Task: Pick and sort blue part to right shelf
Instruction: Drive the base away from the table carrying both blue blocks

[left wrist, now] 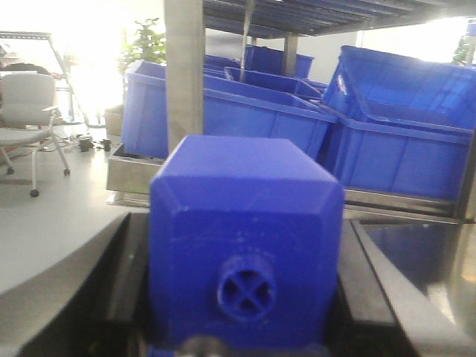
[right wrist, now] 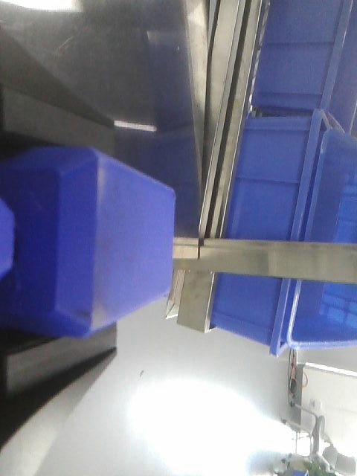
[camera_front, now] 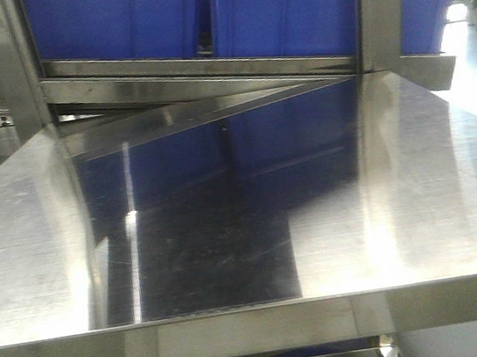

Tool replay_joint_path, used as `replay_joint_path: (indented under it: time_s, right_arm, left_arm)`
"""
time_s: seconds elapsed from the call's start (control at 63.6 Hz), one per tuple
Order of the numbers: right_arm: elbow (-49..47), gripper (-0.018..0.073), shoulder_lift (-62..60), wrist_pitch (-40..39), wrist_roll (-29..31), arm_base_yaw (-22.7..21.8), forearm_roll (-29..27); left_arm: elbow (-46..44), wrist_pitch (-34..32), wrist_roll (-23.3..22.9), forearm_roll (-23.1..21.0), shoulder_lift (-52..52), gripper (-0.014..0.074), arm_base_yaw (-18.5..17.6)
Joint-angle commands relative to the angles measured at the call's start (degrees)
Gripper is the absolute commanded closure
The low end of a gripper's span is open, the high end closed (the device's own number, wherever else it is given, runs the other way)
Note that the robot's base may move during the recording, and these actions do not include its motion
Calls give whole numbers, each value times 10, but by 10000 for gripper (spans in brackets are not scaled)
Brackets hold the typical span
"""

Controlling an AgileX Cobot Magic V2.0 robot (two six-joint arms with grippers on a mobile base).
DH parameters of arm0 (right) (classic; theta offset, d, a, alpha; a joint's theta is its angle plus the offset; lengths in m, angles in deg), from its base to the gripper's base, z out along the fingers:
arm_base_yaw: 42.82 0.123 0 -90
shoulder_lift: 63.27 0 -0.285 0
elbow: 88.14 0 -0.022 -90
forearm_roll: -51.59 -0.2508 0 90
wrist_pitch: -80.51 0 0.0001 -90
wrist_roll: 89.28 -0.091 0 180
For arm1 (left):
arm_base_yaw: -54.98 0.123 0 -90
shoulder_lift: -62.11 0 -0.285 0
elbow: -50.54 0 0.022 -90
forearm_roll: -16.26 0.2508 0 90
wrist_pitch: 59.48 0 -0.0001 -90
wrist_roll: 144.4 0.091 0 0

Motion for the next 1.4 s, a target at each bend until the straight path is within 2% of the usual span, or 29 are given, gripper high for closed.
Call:
replay_joint_path:
  time_s: [0.0, 1.384]
  right_arm:
    - [-18, 146, 3, -56, 1, -4, 0]
    - [-18, 146, 3, -56, 1, -4, 0]
  left_arm:
    - [-16, -53, 1, 1, 5, 265, 1]
    - [-16, -53, 1, 1, 5, 265, 1]
